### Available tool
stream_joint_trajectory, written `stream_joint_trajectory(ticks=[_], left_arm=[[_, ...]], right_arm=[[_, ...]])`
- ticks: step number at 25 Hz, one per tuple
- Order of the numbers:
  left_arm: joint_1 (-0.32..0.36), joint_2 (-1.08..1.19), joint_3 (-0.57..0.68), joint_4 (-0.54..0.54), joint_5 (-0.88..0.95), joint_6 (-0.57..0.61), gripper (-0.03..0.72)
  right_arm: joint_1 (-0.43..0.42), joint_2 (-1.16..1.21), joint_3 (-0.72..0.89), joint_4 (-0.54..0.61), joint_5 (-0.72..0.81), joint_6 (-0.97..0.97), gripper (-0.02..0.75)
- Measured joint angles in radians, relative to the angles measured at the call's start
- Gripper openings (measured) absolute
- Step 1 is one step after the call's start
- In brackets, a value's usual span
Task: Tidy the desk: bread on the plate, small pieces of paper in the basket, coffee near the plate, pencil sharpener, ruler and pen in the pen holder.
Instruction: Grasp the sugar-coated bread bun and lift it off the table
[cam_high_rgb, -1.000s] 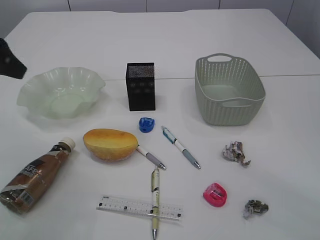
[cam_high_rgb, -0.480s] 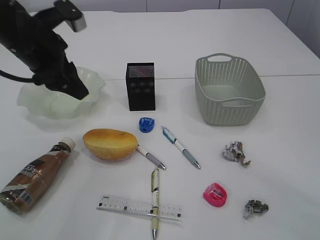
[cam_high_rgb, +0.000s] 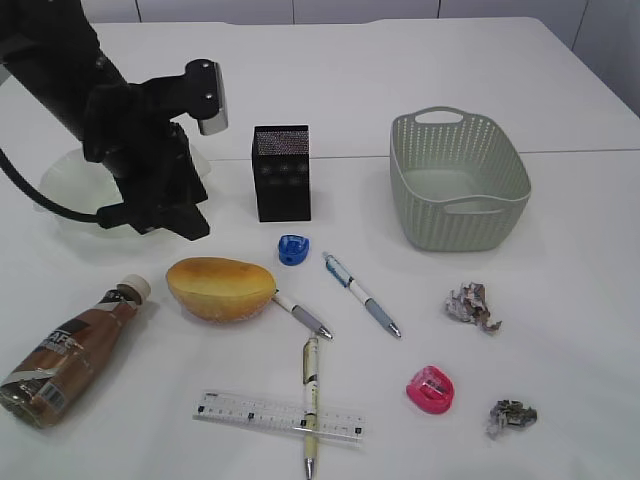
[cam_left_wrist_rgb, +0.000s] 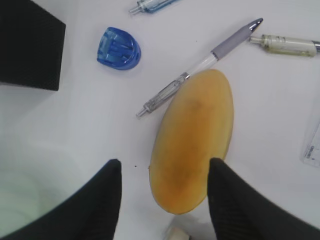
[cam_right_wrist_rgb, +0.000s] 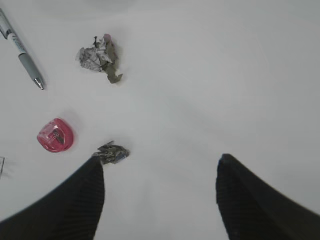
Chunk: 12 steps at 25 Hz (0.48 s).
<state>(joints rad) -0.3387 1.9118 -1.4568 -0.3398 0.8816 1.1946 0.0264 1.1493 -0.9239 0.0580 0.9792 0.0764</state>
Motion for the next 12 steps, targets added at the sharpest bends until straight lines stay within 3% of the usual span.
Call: stream_joint_trajectory(ticks=[4,8,12], left_arm=[[0.000,0.000,-0.001,0.002,-0.002,0.090,0.459],[0.000,0.001,-0.001,-0.007,0.008,0.109,0.597],[-0.009,0.001,-0.001,-0.035,0.073,0.110,0.634]], right_arm=[[0.000,0.021,-0.003,0.004,0.000,-0.023,0.512],[0.000,0.027,-0.003,0.030,0.000,-0.042,0.512],[0.000,0.027,-0.003,0.034,-0.008,-0.045,0.512]])
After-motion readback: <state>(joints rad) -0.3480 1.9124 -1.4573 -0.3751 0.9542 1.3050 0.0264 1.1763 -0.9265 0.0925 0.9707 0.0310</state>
